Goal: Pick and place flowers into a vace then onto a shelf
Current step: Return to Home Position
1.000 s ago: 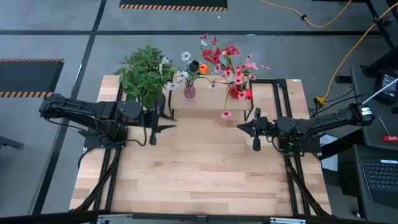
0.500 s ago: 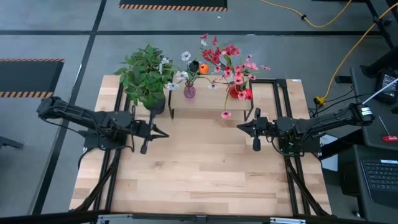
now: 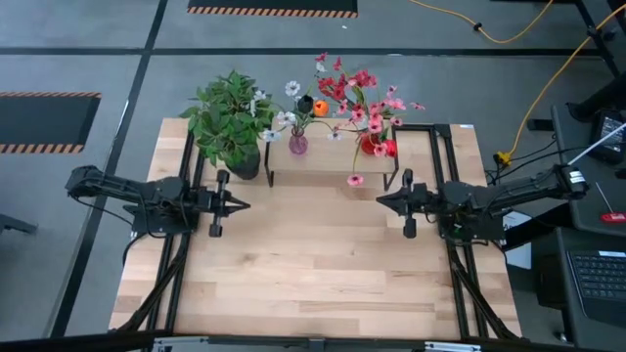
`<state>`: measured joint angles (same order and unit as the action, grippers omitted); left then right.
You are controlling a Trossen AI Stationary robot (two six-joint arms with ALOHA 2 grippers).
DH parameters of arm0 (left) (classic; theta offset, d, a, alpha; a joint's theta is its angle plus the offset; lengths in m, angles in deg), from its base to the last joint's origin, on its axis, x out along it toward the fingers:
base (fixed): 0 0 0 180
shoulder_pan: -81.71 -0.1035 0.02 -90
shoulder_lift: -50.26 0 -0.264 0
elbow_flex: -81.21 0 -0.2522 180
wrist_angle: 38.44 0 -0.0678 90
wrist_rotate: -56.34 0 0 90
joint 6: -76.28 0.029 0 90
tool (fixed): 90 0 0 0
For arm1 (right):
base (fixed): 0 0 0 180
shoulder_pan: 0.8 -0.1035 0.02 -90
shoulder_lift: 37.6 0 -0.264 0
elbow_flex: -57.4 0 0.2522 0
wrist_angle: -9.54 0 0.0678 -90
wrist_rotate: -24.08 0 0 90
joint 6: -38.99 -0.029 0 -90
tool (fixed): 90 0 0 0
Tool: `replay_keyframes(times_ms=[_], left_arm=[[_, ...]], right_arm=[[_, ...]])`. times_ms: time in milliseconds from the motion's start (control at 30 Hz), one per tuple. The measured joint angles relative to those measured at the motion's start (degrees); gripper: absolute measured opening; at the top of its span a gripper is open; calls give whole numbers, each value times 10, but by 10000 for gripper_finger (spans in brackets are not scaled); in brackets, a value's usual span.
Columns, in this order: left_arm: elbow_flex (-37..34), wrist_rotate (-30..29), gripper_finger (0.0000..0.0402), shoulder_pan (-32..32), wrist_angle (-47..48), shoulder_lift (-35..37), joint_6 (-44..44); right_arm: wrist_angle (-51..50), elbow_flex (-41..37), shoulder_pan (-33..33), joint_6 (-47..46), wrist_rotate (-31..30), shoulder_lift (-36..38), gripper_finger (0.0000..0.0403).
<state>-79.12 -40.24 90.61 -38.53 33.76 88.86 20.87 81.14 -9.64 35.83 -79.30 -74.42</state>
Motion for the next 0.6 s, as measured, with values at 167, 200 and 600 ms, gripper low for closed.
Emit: replay_keyframes(times_ms=[167,200,600], left_arm=[[-51,2,1,-21,-29,52,0],[-54,2,1,-28,-20,60,-3],[-54,55,2,-117,-9,75,-32]], right_arm=[[-65,9,2,28,2,64,7],[-92,15,2,28,8,79,7],[-241,11,2,65,40,244,7]])
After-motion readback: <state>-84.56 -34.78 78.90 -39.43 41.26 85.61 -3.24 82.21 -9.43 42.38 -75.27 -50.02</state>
